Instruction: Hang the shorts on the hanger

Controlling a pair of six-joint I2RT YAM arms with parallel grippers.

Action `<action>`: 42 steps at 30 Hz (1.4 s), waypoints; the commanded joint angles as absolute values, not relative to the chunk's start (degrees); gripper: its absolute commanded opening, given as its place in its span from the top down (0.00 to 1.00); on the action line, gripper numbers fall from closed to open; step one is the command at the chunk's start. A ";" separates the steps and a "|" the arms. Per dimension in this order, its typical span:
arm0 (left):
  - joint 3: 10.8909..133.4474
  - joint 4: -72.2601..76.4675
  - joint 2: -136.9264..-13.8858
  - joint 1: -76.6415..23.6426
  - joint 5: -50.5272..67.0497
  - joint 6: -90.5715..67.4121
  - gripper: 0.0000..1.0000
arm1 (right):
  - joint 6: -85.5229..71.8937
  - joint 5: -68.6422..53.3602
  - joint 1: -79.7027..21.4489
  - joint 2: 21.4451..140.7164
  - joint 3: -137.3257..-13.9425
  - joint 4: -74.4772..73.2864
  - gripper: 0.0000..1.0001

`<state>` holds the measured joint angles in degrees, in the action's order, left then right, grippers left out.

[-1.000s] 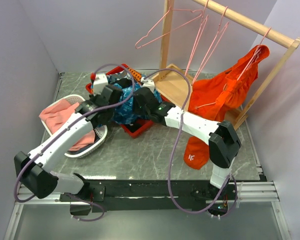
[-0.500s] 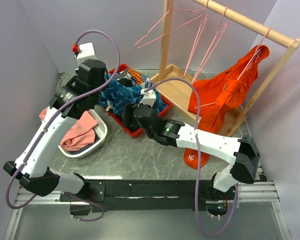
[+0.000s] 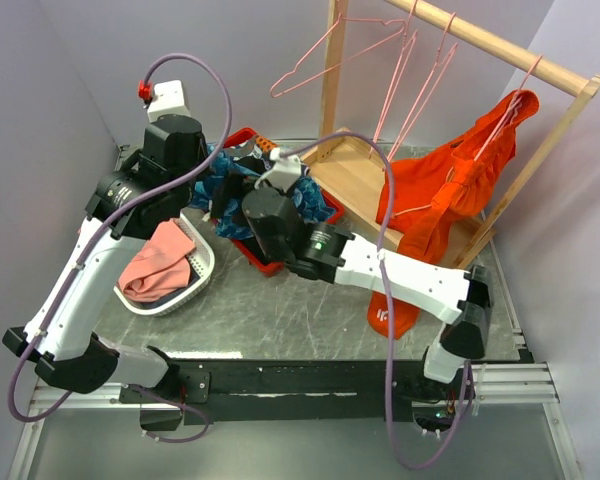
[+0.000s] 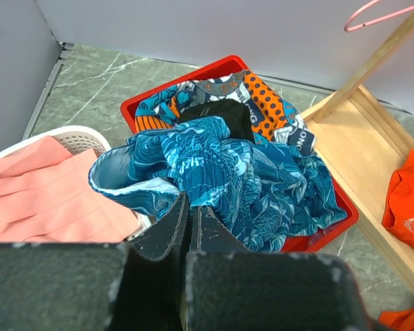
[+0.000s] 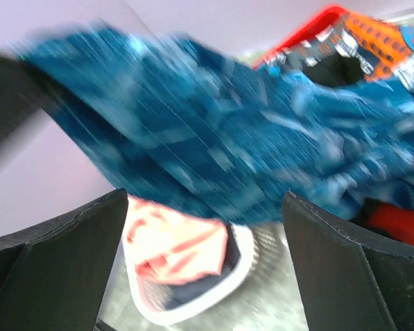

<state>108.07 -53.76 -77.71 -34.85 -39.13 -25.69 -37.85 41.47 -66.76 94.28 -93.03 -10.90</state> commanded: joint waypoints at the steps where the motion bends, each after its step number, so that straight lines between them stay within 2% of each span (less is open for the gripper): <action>1: 107.93 -51.94 -75.15 -34.80 -37.80 -24.78 0.99 | -38.94 44.74 -66.36 99.91 -103.24 -11.95 0.00; 7: 108.02 -51.94 -74.01 -34.72 -37.88 -24.35 0.99 | -40.25 43.42 -64.34 106.86 -111.17 -15.81 0.00; 17: 107.23 -51.15 -72.33 -34.72 -37.09 -23.99 0.99 | -42.53 41.66 -62.23 109.77 -110.22 -16.34 0.00; 23: 108.37 -50.89 -71.98 -34.72 -36.39 -23.99 0.99 | -45.43 41.74 -62.14 110.83 -105.30 -16.79 0.00; 26: 107.85 -50.80 -72.07 -34.72 -37.00 -23.73 0.99 | -46.31 42.28 -61.61 108.38 -99.07 -13.02 0.00; 30: 106.44 -50.10 -71.37 -34.72 -37.09 -23.91 0.99 | -45.09 39.04 -60.03 101.01 -85.30 -0.13 0.00; 33: 106.08 -49.83 -71.45 -34.54 -36.65 -24.08 0.99 | -43.42 35.69 -58.45 97.91 -79.56 7.36 0.01; 40: 108.80 -50.36 -71.10 -34.54 -35.51 -24.61 0.99 | -44.03 40.78 -57.57 100.89 -85.17 -2.46 0.01; 42: 110.21 -51.06 -71.10 -34.45 -35.51 -24.43 0.99 | -45.17 40.87 -56.61 101.25 -84.64 -4.21 0.04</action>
